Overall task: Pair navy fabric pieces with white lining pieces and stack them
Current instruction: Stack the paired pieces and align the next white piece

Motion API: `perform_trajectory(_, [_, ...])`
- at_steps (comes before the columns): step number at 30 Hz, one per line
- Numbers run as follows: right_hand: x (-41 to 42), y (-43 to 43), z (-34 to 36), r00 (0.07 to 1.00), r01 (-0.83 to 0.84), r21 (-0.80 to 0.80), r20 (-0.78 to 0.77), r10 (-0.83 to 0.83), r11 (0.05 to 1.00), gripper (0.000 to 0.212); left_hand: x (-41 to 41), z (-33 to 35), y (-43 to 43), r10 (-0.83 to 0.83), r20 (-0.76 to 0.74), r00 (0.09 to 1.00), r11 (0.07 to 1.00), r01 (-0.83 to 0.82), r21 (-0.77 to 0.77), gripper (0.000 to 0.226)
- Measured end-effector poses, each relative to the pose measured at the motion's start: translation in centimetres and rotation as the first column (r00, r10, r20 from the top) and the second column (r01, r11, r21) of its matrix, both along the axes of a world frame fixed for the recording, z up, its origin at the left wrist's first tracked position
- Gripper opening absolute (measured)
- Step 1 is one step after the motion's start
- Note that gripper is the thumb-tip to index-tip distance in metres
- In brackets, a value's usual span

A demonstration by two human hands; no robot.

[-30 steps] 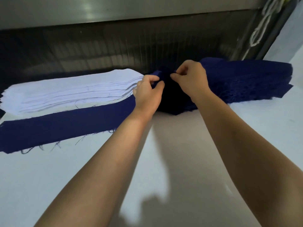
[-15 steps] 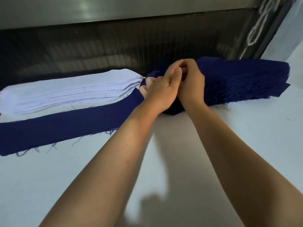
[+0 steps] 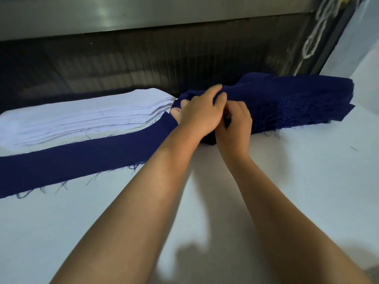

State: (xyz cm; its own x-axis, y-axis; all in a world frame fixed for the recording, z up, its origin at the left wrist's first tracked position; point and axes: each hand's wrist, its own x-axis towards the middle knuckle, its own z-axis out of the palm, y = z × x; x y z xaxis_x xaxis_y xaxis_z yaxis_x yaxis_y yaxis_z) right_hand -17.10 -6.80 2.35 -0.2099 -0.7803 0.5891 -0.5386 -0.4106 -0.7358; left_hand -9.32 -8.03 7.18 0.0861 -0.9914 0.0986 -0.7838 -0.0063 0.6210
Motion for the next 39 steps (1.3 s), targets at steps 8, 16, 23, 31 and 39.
perform_trajectory(8, [0.0,1.0,-2.0,0.999,-0.011,-0.043,-0.034,0.010,0.999,0.023,-0.2,-0.8,0.4,0.141,-0.368,0.919,0.961,-0.216,-0.171,0.026])
perform_trajectory(16, [-0.5,1.4,-2.0,0.997,-0.066,-0.017,-0.027,0.065,0.998,0.033,-1.3,-1.0,-1.1,0.124,-0.660,0.741,0.884,-0.385,-0.266,0.014])
perform_trajectory(23, [-0.9,1.5,-1.3,0.987,-0.130,0.048,0.099,0.124,0.990,0.037,-0.6,-1.2,-2.3,0.146,-0.534,0.833,0.945,-0.277,-0.173,0.031])
perform_trajectory(31, [-1.7,1.0,-1.2,0.942,-0.216,0.026,0.269,0.201,0.976,0.042,-0.9,-0.9,-1.6,0.072,-0.667,0.742,0.900,-0.336,-0.277,0.018])
perform_trajectory(39, [-2.8,0.8,-0.4,0.655,-0.357,-0.003,0.712,0.253,0.934,0.037,1.7,-0.6,1.1,0.055,-0.766,0.640,0.848,-0.435,-0.303,0.014])
